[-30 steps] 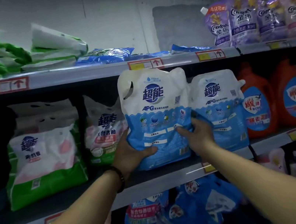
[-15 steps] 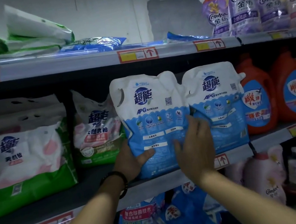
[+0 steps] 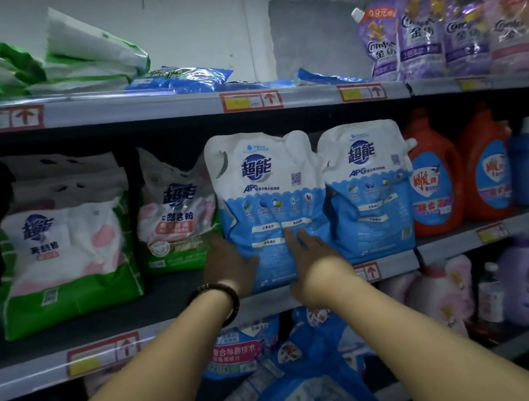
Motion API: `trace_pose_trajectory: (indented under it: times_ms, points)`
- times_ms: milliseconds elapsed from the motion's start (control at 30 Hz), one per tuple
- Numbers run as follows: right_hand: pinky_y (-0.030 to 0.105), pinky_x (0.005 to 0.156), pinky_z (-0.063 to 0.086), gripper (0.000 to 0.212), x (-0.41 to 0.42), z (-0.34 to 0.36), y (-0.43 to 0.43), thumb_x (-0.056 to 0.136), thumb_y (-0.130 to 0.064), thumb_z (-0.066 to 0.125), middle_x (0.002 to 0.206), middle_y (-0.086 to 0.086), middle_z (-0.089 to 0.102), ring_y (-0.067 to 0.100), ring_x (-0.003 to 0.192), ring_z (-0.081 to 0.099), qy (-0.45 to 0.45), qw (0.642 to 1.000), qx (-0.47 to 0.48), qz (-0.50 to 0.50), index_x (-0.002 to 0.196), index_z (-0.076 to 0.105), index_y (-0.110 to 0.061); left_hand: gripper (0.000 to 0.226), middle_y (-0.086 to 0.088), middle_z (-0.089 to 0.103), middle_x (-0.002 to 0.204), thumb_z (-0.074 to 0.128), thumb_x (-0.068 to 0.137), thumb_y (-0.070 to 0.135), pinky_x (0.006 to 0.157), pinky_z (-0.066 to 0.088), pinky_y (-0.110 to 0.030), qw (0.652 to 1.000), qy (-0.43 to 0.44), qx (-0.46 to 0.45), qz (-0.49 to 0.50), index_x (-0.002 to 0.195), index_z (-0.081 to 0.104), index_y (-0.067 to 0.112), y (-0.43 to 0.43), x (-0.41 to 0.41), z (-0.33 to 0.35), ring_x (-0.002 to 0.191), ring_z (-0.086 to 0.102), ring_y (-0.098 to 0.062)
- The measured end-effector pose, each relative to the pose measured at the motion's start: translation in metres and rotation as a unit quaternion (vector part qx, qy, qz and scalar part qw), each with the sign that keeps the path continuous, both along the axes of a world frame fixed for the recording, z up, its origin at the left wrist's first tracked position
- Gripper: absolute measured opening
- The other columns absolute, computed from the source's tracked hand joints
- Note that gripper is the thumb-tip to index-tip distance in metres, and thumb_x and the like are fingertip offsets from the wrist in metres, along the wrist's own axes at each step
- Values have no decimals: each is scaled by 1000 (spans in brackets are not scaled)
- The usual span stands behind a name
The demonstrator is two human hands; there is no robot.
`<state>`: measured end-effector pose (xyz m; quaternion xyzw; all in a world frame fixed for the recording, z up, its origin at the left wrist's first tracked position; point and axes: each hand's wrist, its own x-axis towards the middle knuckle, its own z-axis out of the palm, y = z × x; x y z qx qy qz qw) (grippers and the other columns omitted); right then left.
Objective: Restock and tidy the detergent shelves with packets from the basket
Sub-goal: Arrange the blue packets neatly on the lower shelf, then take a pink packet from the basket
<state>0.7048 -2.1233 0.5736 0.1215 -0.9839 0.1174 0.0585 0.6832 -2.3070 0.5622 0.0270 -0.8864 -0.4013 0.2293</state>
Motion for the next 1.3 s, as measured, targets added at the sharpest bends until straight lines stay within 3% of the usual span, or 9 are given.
trace_pose_trajectory:
  times_ms: [133,267,467,567,667,767,967,1067,1300]
  points:
    - [46,99,53,64,37,-20,-18,97,-28,60,150,13,43,38,136,48,115,986,-118,-33,154,34,-15,41,-1,66,129,69,92,29,95,59,-42,995,25,-95,-7,131,55,25,0,72,-17,112,66,-25]
    - [42,95,54,50,81,-66,-45,91,-26,65,136,11,58,34,125,58,136,972,-191,29,140,55,-17,22,6,74,109,65,85,33,88,59,-37,991,-5,-127,-51,106,64,35,-21,137,-58,100,70,-16]
    - [45,85,56,38,136,-156,-71,94,-28,64,112,17,73,40,106,68,62,966,-242,71,129,59,-13,34,9,75,90,51,77,47,77,59,-34,984,-89,-141,-57,105,65,34,-59,212,-158,86,72,-14]
    - [42,86,55,34,158,-216,-76,92,-23,65,106,17,75,39,104,70,18,970,-219,100,125,64,-14,5,11,71,87,59,87,31,76,51,-27,975,-152,-147,-62,92,59,32,-78,245,-227,89,69,-13]
    - [41,90,58,38,174,-286,-80,83,-29,58,110,13,76,35,108,71,-61,972,-180,138,119,66,-19,6,4,71,99,49,86,36,79,46,-24,973,-182,-131,-61,83,52,40,-92,274,-301,95,67,-21]
    - [41,86,56,37,188,-353,-79,88,-40,49,108,10,76,36,105,70,-120,973,-132,146,111,67,-18,14,5,76,107,62,90,34,85,53,-26,965,-243,-95,-24,100,71,32,-98,300,-365,102,71,-20]
    - [36,94,56,16,208,-448,-73,101,-30,60,120,1,72,25,109,67,-282,948,-126,71,113,70,-24,12,7,74,110,65,96,39,83,50,-26,934,-346,-83,-41,105,69,33,-107,327,-447,102,70,-20]
    - [34,82,56,21,220,-485,-74,106,-32,55,102,-2,70,21,95,67,-335,933,-120,56,102,72,-21,19,3,73,114,62,100,37,88,55,-35,926,-372,-47,-47,115,69,27,-104,330,-470,104,69,-21]
    - [39,79,63,23,254,-571,-57,110,-29,50,104,1,70,19,89,67,-408,910,-77,6,112,71,-21,56,-5,53,146,48,107,46,111,44,-40,880,-471,15,-54,155,37,20,-104,338,-520,133,53,-27]
